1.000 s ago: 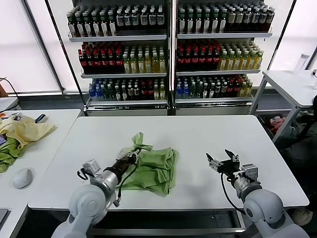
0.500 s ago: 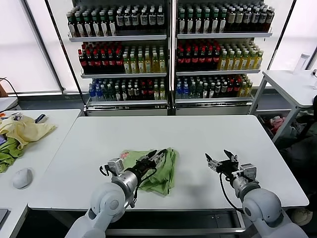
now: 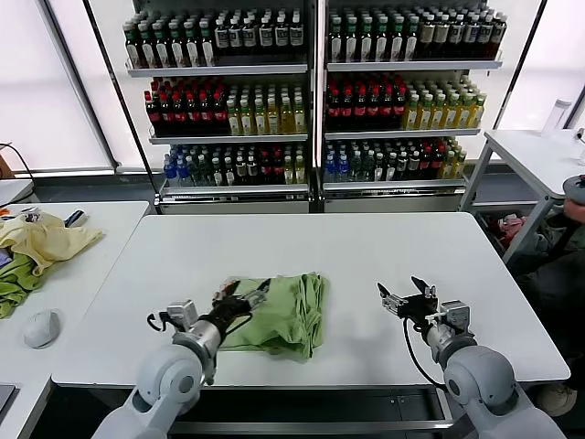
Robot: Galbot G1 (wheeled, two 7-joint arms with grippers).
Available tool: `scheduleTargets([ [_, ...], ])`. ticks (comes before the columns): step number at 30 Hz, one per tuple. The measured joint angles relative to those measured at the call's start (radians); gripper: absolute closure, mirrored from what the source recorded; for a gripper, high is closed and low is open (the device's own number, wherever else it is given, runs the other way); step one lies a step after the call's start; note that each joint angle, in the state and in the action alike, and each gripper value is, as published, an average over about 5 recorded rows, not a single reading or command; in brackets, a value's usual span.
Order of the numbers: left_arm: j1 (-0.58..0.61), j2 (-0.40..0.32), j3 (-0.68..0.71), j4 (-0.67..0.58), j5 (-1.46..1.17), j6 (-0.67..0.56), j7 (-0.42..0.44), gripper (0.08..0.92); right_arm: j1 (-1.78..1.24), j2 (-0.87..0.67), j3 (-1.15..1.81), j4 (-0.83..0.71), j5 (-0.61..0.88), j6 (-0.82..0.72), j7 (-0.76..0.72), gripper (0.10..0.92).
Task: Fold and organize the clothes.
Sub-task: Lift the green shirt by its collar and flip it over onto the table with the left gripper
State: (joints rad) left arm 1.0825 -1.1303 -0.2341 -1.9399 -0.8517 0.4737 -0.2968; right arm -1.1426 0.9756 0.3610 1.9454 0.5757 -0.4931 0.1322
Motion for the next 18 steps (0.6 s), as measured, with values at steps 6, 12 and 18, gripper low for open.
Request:
scheduleTargets([
  [6, 0.033, 0.012, -0.035, 0.064, 0.068, -0.027, 0.001, 0.177, 0.005, 0.004, -0.005, -0.011, -0.004, 0.000, 0.000, 0.203],
  [12, 0.047, 0.008, -0.063, 0.090, 0.055, -0.011, 0.014, 0.177, 0.005, 0.003, -0.004, -0.012, -0.005, 0.000, 0.001, 0.203],
  [18, 0.052, -0.004, -0.072, 0.105, -0.015, 0.032, 0.028, 0.177, 0.001, 0.000, 0.001, -0.009, -0.004, 0.000, 0.001, 0.203],
])
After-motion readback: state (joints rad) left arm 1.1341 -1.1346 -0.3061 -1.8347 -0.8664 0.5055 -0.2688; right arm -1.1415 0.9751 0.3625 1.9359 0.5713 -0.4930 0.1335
